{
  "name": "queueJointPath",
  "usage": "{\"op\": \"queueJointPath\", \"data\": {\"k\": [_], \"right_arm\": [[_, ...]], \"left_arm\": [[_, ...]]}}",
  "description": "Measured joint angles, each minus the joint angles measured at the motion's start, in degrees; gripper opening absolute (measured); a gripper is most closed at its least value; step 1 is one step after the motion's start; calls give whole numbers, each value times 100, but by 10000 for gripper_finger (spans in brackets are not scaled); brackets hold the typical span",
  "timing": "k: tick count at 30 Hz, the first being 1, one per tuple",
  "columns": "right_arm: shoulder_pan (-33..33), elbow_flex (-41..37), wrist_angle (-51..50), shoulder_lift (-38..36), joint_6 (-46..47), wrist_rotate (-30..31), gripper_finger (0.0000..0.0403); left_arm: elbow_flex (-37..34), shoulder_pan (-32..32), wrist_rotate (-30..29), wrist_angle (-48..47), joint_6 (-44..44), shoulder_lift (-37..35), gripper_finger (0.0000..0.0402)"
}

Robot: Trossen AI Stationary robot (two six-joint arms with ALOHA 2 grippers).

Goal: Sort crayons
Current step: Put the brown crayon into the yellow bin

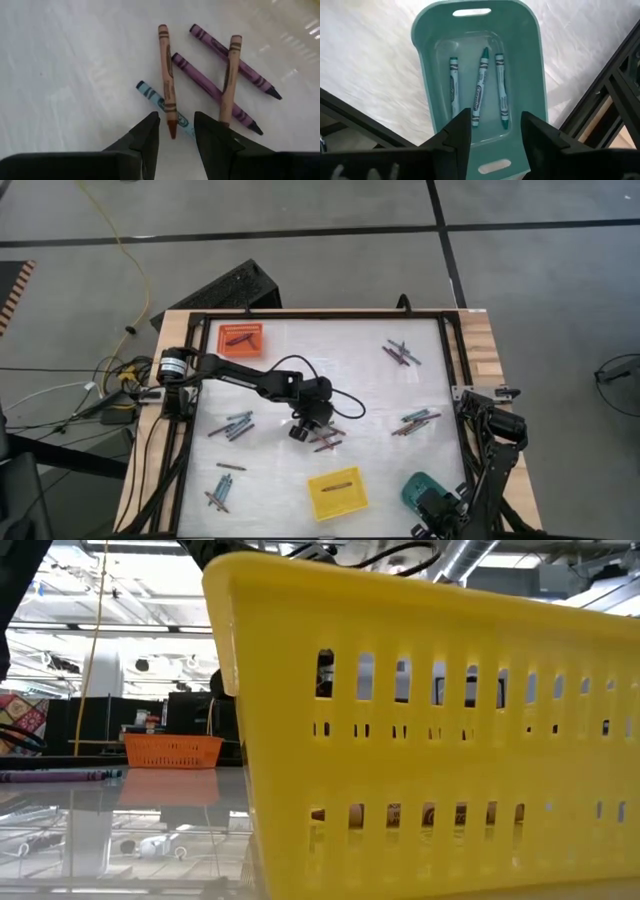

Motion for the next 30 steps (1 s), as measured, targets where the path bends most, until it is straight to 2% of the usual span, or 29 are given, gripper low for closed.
{"op": "queueJointPath", "data": {"k": [11, 25, 30], "right_arm": [[0, 0, 19, 0, -2, 11, 163], [0, 0, 0, 0, -11, 11, 163], [2, 0, 2, 0, -9, 11, 163]], "left_arm": [[-8, -11, -17, 134, -161, 165, 96], [-2, -2, -20, 159, -67, 164, 18], [-2, -2, -22, 170, -8, 161, 4]]}}
